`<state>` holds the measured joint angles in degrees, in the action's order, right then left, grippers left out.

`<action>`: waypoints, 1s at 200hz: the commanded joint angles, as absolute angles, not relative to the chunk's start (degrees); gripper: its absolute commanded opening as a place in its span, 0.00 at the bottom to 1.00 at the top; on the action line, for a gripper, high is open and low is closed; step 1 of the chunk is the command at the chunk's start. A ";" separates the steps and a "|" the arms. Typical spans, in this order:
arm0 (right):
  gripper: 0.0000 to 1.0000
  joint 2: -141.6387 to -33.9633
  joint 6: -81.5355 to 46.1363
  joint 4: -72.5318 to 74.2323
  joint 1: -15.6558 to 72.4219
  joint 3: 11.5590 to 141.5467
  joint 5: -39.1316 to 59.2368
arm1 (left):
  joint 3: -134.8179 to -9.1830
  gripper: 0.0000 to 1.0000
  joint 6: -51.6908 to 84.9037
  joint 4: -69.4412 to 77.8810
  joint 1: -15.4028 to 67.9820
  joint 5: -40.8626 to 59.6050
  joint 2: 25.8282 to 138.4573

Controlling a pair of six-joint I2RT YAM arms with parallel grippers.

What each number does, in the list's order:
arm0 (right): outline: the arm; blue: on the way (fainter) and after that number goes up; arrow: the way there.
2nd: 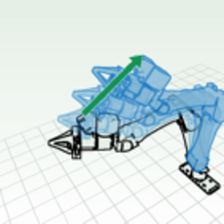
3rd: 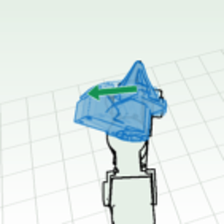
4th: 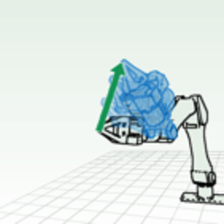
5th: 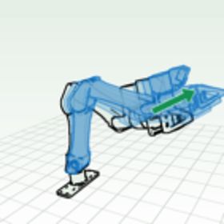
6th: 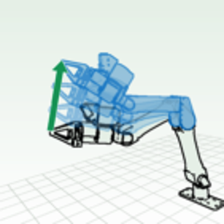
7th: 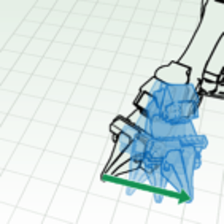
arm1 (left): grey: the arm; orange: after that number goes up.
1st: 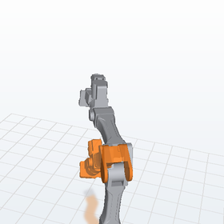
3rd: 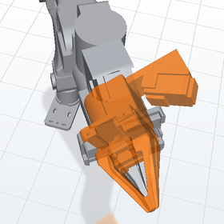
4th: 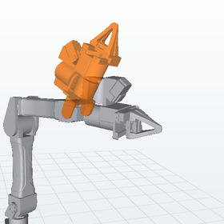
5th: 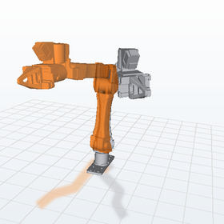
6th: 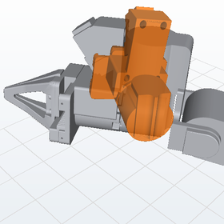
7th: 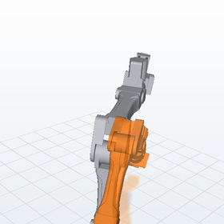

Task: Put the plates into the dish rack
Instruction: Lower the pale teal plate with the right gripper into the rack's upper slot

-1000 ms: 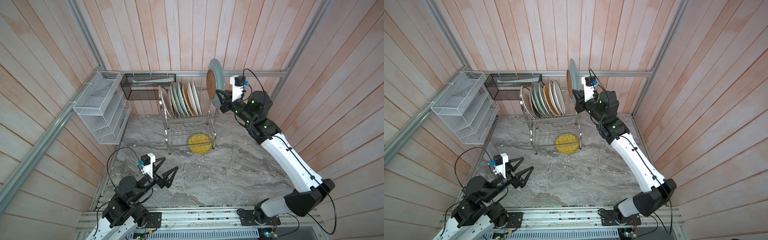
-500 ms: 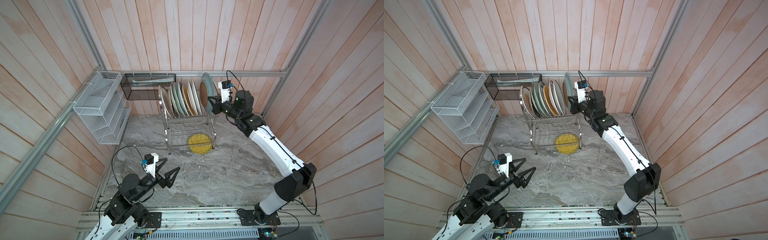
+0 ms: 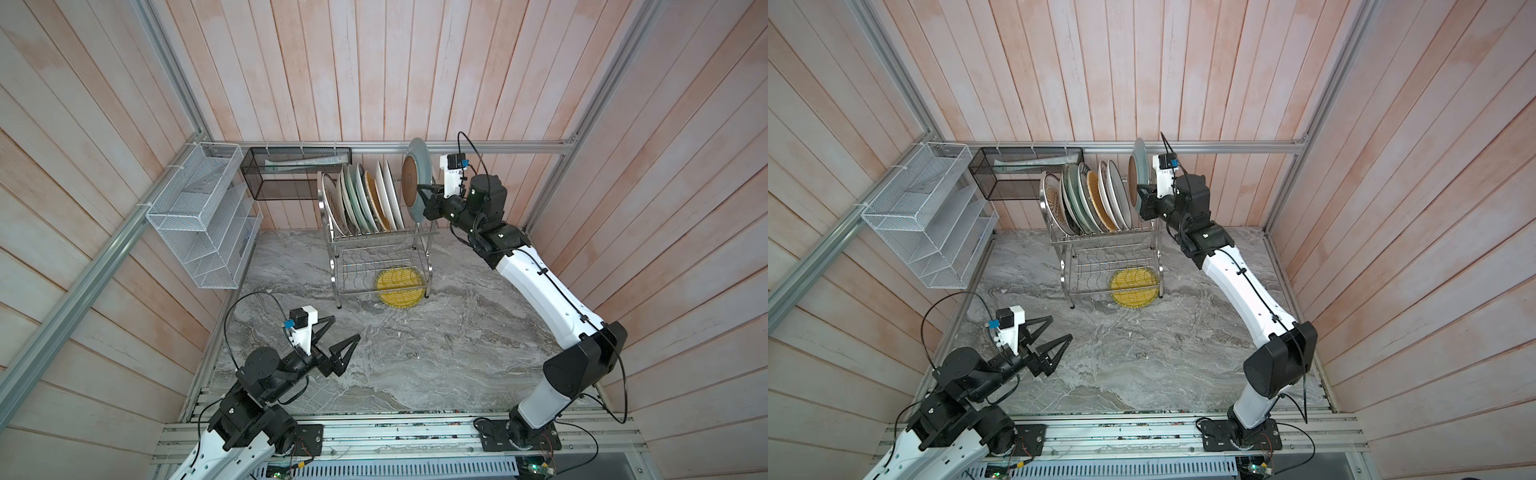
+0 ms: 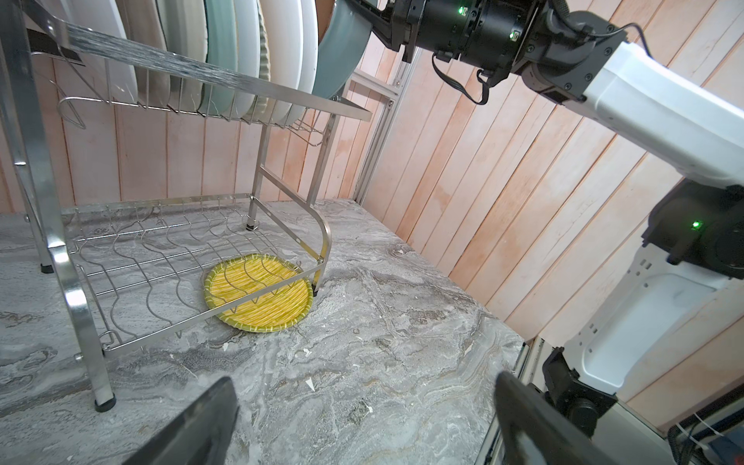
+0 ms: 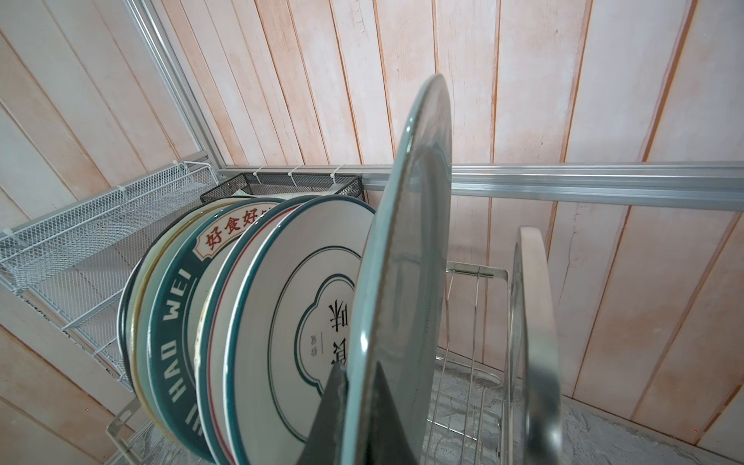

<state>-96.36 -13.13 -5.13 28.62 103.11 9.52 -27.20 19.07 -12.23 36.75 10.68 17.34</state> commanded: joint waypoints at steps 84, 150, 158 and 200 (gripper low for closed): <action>0.00 -96.08 -12.74 0.80 31.45 108.13 6.84 | -26.75 1.00 18.51 -12.47 36.65 12.17 17.82; 0.00 -97.20 -11.31 -1.32 31.46 106.97 4.19 | -26.83 1.00 18.52 -12.57 36.64 12.38 17.65; 0.00 -97.37 -11.17 -1.53 31.46 107.07 4.30 | -26.89 1.00 18.47 -12.61 36.64 12.38 17.61; 0.00 -98.30 -9.79 -3.07 31.71 107.64 3.74 | -26.74 1.00 18.51 -12.57 36.69 12.26 17.63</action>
